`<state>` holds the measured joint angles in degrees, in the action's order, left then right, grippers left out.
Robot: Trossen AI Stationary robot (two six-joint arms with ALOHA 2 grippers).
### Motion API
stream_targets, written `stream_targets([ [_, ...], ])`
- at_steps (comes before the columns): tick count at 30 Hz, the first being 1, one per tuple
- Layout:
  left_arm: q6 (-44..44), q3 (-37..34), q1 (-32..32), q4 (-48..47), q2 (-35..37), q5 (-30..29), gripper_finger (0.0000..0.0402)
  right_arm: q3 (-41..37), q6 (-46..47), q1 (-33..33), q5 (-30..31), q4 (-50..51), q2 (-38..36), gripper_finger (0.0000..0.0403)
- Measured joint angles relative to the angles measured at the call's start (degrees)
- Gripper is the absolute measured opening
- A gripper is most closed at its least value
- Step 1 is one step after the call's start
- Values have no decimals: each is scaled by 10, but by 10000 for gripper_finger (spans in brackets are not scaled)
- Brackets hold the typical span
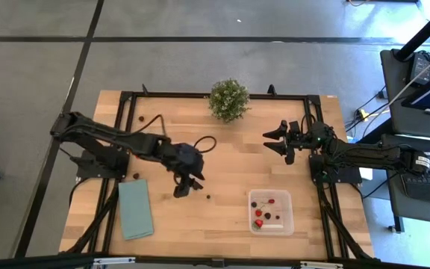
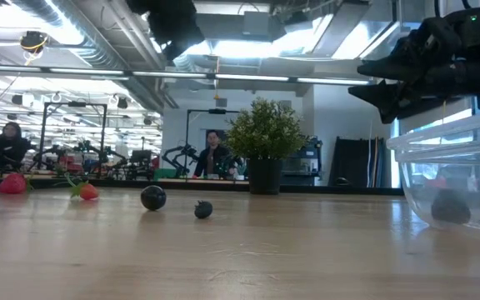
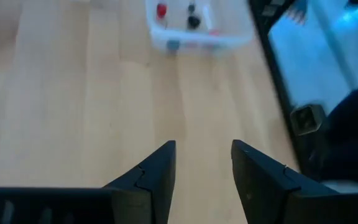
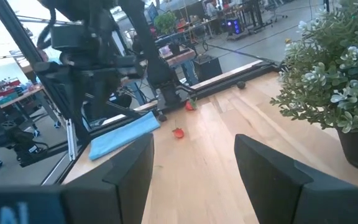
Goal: Pick and placing Produce into tupperware
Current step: Put the blueberry into the bin
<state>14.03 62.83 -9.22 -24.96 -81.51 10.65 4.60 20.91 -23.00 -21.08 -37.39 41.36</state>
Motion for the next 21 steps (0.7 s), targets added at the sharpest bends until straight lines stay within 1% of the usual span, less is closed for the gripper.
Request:
stream_targets([
  [3, 15, -60, -11, 78, 23, -17, 147, 0, -3, 0, 0, 0, 0, 226],
  [6, 36, -112, -25, 136, 27, -63, 147, 0, -2, 0, 0, 0, 0, 226],
  [8, 42, -143, -37, 175, 23, -82, 147, 0, -2, 0, 0, 0, 0, 226],
  [12, -9, -213, -64, 331, 9, -93, 147, 0, -3, 0, 0, 0, 0, 226],
  [15, -7, -258, -81, 446, 2, -149, 147, 0, -3, 0, 3, 0, 0, 226],
  [18, 4, -295, -90, 489, 1, -203, 147, 0, -4, 0, 5, 0, 0, 226],
  [21, 4, -317, -93, 537, 1, -230, 147, 0, -6, 0, 5, 0, 0, 226],
])
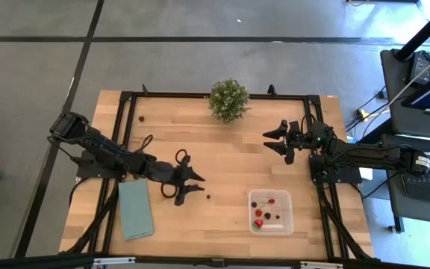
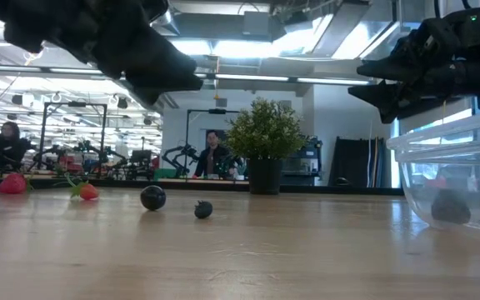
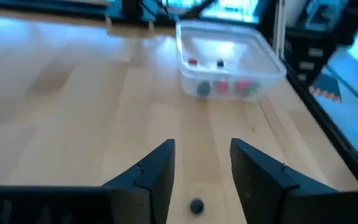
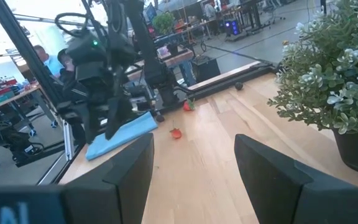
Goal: Pick and placing Produce into tupperware
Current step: Put the blueberry into the bin
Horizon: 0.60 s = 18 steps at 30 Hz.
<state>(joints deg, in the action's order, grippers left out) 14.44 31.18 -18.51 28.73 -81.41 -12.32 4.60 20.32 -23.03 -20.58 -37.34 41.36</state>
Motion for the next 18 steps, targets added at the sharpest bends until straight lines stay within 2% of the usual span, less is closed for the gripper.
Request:
stream_targets([
  [5, -31, -6, 0, 37, -24, -6, 147, 0, 0, 0, 0, 0, 0, 226],
  [8, -30, -5, -2, 115, -69, -7, 147, 0, 2, 0, 0, 0, 0, 226],
  [13, -16, -6, -12, 162, -136, -63, 147, 0, 3, 0, 1, 0, 0, 226],
  [18, 1, -6, -24, 192, -179, -80, 147, 0, 3, 0, 1, 0, 0, 226],
])
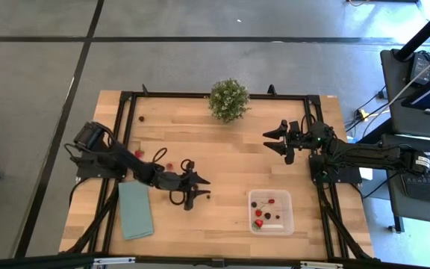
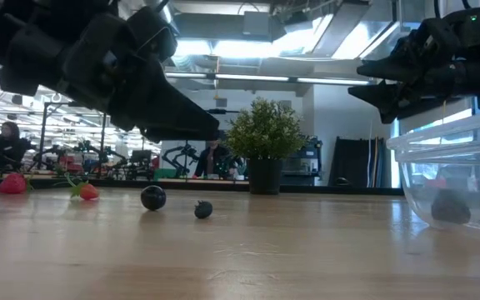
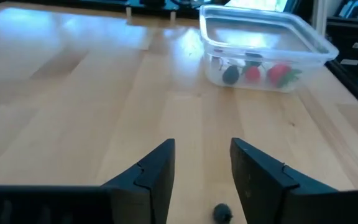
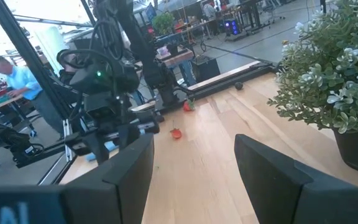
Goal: Pick and placing Produce into tupperware
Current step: Put the blueberry into the bin
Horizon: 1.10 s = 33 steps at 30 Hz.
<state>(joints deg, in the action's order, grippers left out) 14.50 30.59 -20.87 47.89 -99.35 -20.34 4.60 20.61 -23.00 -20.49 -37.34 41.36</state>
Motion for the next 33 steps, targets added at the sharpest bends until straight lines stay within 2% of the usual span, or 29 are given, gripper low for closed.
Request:
stream_targets([
  [8, 26, 8, -28, 59, -56, -6, 147, 0, 0, 0, 0, 0, 0, 226],
  [11, 30, 25, -44, 56, -72, -32, 147, 0, 0, 0, 0, 1, 0, 226],
  [15, 38, 47, -62, 40, -91, -104, 147, 0, 0, 0, 0, 4, 0, 226],
  [21, 96, 62, -80, 36, -127, -159, 147, 0, 1, 0, 0, 5, 0, 226],
  [33, 136, 92, -97, 29, -178, -185, 147, 0, 14, 0, 0, 26, 0, 226],
])
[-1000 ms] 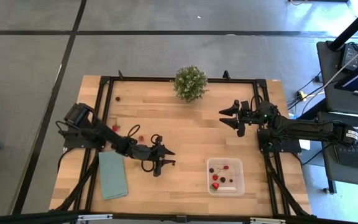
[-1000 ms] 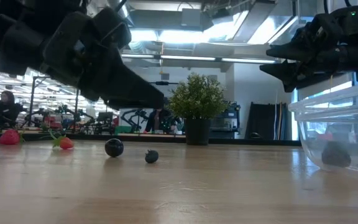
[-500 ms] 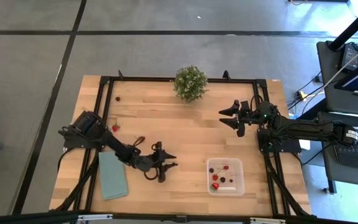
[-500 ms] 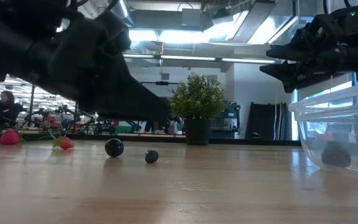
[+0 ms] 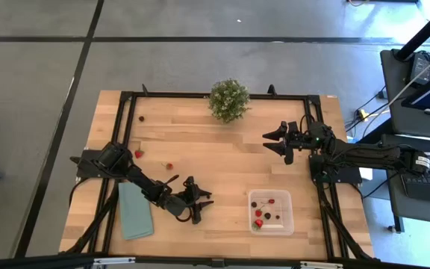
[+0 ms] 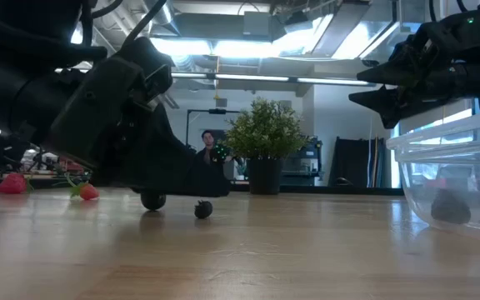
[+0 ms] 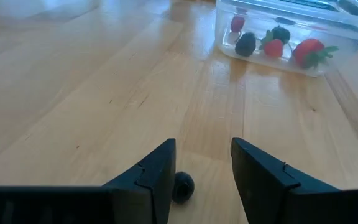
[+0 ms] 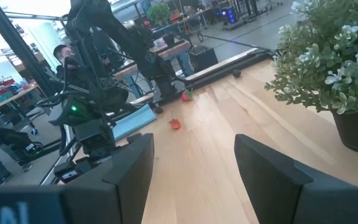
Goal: Pick and placing Produce into tupperware
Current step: Put the blueberry into the bin
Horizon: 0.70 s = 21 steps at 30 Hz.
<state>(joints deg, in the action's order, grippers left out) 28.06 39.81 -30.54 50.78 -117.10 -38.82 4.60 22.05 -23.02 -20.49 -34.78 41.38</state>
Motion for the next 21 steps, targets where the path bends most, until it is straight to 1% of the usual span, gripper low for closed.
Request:
stream_targets([
  [7, 6, 0, 0, -55, 0, -9, 147, 0, 2, 0, 0, 0, 0, 226],
  [14, 18, 1, 1, -78, 1, -10, 147, 0, 1, 0, 0, 0, 0, 226],
  [21, 33, 0, 3, -63, 2, -2, 147, 0, 1, 0, 0, 0, 0, 226],
])
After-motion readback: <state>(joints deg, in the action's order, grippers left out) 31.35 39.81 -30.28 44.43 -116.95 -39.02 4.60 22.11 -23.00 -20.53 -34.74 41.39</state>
